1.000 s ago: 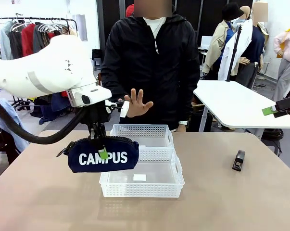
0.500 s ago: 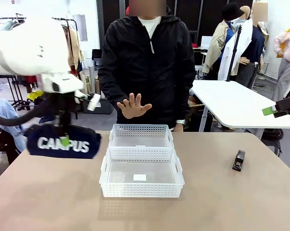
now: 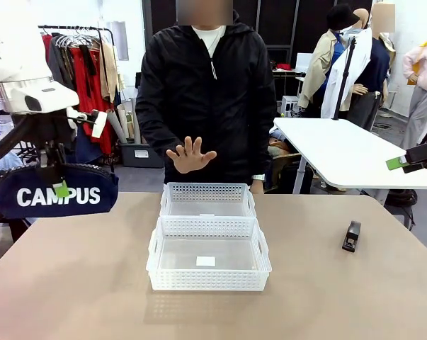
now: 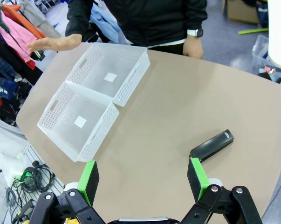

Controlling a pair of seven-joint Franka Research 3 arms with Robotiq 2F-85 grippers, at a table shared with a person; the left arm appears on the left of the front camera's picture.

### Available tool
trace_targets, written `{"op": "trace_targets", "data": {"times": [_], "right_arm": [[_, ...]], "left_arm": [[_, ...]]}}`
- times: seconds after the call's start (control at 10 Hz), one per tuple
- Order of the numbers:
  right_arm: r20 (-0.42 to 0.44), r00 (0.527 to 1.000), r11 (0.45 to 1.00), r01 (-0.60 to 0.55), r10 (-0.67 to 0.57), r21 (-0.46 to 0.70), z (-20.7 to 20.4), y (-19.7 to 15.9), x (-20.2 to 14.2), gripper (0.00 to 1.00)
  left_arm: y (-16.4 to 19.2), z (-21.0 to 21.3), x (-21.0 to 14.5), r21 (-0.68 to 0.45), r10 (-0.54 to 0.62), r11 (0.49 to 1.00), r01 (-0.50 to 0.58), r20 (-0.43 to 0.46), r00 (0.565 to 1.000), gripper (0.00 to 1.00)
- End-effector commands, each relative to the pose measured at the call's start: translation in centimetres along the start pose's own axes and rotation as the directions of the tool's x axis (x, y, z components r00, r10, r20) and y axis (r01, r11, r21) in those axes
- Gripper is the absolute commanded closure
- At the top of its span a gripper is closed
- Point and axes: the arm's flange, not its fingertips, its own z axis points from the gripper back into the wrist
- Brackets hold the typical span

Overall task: Distribute items into two baskets.
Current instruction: Move the picked Pencil pouch towards the Organizing basket indicated by the person, stopping as directed.

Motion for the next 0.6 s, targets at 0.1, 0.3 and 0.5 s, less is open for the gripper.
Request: {"op": "trace_targets", "data": {"times": [0.1,0.3,0.5], "right_arm": [[0.019,1.000,1.000,-0.004,0.004,0.020,-0.06,-0.08,0.15,0.00],[0.019,1.000,1.000,-0.004,0.004,0.020,-0.06,-0.08,0.15,0.00],[0.019,1.000,1.000,-0.004,0.004,0.020,-0.06,-0.08,0.15,0.00]], "left_arm": [[-0.05,0.46,0.19,0.006,-0.009,1.000,0.009,0.001,1.000,1.00],[-0.05,0.46,0.19,0.006,-0.009,1.000,0.009,0.001,1.000,1.00],[-0.05,0.46,0.19,0.006,-0.009,1.000,0.009,0.001,1.000,1.00]]}}
